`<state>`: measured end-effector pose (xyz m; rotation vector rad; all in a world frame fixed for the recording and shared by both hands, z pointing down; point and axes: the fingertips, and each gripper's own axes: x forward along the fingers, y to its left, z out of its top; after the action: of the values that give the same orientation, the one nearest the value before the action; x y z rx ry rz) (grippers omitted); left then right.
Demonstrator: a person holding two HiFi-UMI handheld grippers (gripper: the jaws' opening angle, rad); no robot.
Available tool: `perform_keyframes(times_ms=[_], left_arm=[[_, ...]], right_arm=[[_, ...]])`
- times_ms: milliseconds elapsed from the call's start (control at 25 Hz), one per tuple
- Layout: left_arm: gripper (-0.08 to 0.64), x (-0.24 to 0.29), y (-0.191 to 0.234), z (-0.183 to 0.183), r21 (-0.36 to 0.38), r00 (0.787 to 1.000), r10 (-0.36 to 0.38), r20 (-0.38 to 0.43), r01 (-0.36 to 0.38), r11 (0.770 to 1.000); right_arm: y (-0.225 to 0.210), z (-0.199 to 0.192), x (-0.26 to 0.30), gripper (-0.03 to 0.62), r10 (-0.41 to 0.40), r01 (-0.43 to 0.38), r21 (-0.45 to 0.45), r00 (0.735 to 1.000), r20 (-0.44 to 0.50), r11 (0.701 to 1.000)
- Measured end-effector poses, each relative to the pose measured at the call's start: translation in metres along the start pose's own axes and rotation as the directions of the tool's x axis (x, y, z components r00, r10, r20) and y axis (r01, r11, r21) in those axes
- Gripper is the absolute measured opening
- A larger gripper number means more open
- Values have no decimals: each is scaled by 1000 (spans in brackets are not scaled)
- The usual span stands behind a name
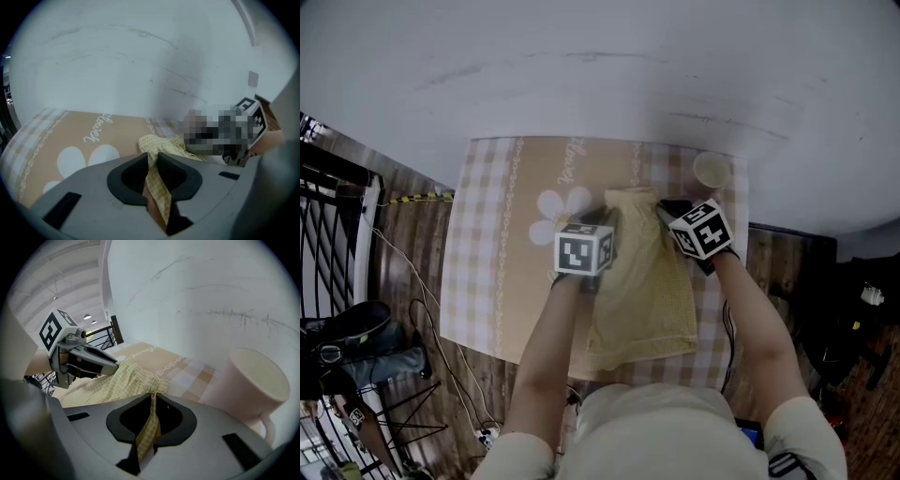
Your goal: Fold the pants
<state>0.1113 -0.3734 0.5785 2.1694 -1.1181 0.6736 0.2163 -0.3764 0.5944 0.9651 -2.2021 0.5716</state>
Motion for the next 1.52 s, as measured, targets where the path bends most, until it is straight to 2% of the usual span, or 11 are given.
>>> perform_keyframes(times_ms=[240, 440, 640, 880, 1120, 1360, 1520], left_arm=[[31, -18, 0, 28, 66, 994, 61, 85, -67, 996], [26, -42, -18, 35, 90, 989, 41, 141, -54, 994], [21, -76, -37, 25, 93, 982, 24, 186, -42, 995], [21, -116, -60, -4, 118, 979, 21, 200, -45, 992], [21, -145, -82, -55, 101, 984, 23, 176, -42, 994], [21, -161, -104, -106, 54, 991, 37, 130, -45, 998], [21, -161, -111, -140, 82, 995, 73, 61, -78, 994]], right_arm=[[-2, 28, -25, 28, -49, 50, 2, 990, 134, 999], [11, 41, -55, 28, -51, 55, -10, 970, 236, 998], [38, 43, -92, 25, -11, 14, -6, 945, 327, 1000], [79, 31, -128, 23, 44, -26, -55, 927, 373, 998], [117, 2, -152, 23, 81, -28, -153, 932, 353, 988], [141, -38, -164, 23, 103, -63, -132, 940, 324, 989], [151, -65, -163, 23, 99, -63, -130, 950, 296, 990]])
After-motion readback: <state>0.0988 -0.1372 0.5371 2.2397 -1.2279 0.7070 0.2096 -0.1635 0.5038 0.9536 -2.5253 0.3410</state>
